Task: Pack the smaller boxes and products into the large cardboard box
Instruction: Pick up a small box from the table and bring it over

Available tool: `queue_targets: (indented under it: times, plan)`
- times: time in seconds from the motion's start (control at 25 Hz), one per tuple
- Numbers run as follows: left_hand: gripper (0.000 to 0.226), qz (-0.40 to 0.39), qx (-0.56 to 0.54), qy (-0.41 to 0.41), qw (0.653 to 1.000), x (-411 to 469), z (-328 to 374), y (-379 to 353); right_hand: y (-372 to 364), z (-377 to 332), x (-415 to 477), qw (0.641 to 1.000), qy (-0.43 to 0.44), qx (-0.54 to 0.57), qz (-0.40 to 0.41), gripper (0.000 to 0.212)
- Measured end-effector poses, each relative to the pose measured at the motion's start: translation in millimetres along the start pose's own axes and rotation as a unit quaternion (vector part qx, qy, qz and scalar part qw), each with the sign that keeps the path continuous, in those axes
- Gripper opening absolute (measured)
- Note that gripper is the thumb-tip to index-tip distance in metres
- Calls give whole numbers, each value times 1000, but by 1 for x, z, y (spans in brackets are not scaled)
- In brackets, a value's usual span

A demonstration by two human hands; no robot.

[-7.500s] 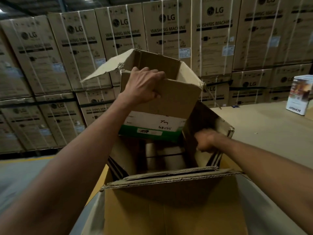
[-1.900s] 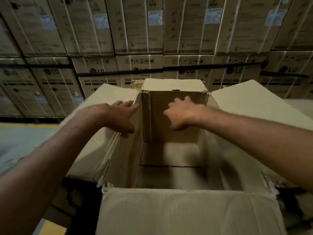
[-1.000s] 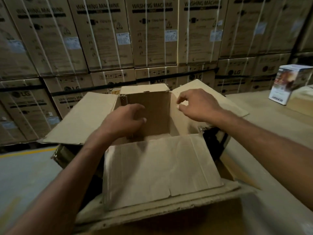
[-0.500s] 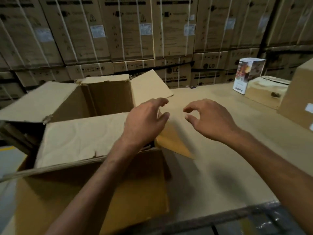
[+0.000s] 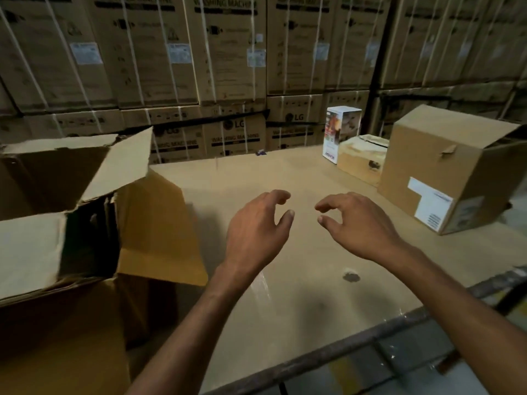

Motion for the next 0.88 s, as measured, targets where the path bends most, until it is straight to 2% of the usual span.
queue_targets:
  times: [0.2, 0.44, 0.64, 0.8, 0.88]
  plan:
    - [33, -12, -27, -23, 999, 76, 34, -65, 19, 89, 31, 1000, -28, -5, 12, 24]
    - [31, -40, -99, -69, 992, 180, 96, -128, 80, 204, 69, 993, -85, -10, 84, 23]
    - [32, -77, -139, -96, 983, 248, 163, -194, 126, 309, 93, 985, -79, -10, 153, 18]
    - [33, -91, -212, -78, 970, 299, 214, -255, 164, 409, 115, 968, -90, 3, 234, 20]
    - [35, -96, -254, -64, 960, 326, 244, -287, 182, 461, 128, 967, -90, -2, 240, 22]
Point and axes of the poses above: each hand's wrist, its own x-axis towards the middle knuckle, its own y-axis out of the back of the hand, z = x × y, the point moved 5 cm from there along x, towards the middle knuckle, and after that the axes turned 13 degrees about -z, right-handed, at the moved point
